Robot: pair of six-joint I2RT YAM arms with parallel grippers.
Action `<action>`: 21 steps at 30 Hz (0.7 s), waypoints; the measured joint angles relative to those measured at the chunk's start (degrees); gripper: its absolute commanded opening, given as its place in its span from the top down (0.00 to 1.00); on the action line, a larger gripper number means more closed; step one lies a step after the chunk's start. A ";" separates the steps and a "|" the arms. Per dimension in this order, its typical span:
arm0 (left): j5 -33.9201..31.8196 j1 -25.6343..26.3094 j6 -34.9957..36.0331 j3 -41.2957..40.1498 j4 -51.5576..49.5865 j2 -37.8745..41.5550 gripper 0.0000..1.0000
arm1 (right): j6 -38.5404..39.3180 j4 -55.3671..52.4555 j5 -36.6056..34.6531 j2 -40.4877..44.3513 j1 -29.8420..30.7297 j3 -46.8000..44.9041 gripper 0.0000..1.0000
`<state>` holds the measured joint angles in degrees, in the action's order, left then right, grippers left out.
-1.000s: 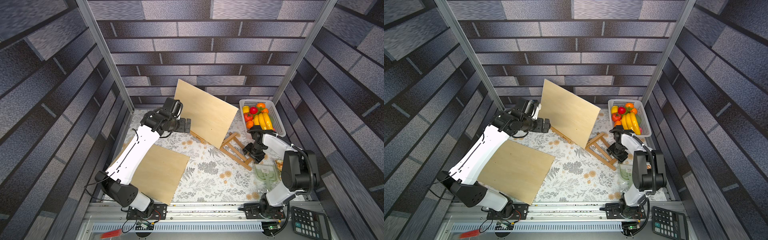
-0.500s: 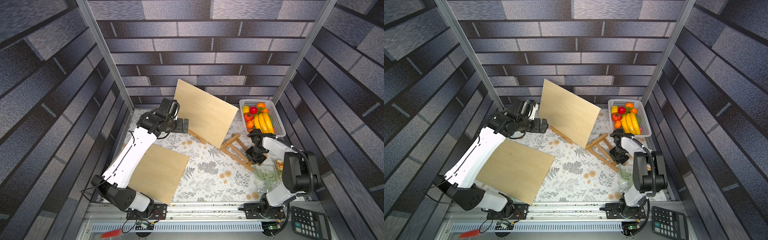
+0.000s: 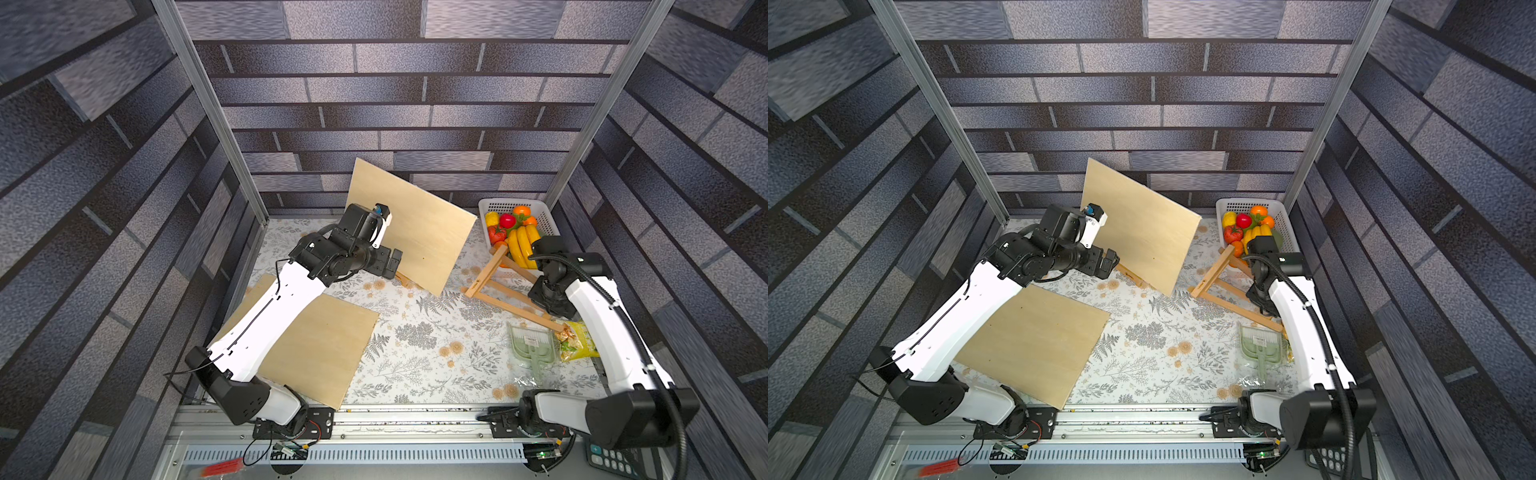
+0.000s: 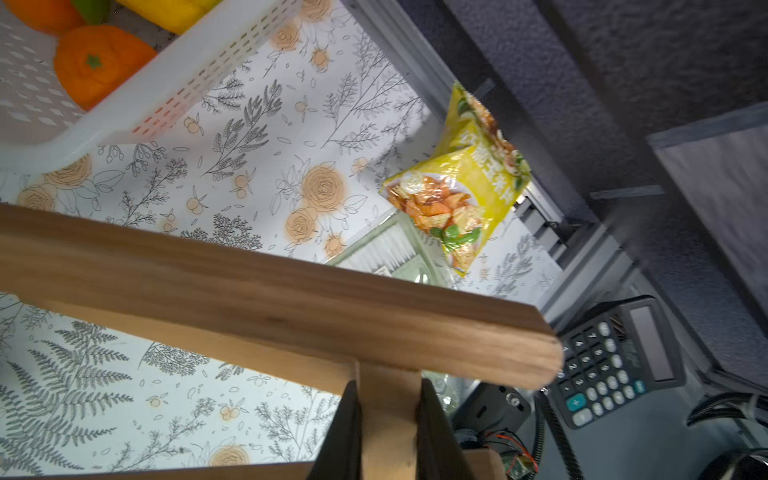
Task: Assemble the easel
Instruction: Pick up the easel at the center of the board.
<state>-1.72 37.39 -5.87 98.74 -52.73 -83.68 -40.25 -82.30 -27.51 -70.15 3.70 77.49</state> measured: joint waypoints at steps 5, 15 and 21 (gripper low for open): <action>-0.68 3.41 6.32 -0.04 5.46 0.07 0.00 | 1.92 -9.01 -1.55 6.14 0.00 6.49 1.00; 7.87 12.55 22.99 -1.33 13.51 1.88 0.00 | 5.92 -10.01 11.13 13.55 -0.11 8.59 1.00; 12.31 12.90 26.08 5.07 11.06 -0.04 0.00 | 12.44 -10.01 17.22 14.38 -0.11 8.61 1.00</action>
<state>10.59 50.28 20.21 103.81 -41.67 -83.72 -27.81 -92.31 -10.28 -55.77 3.60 86.11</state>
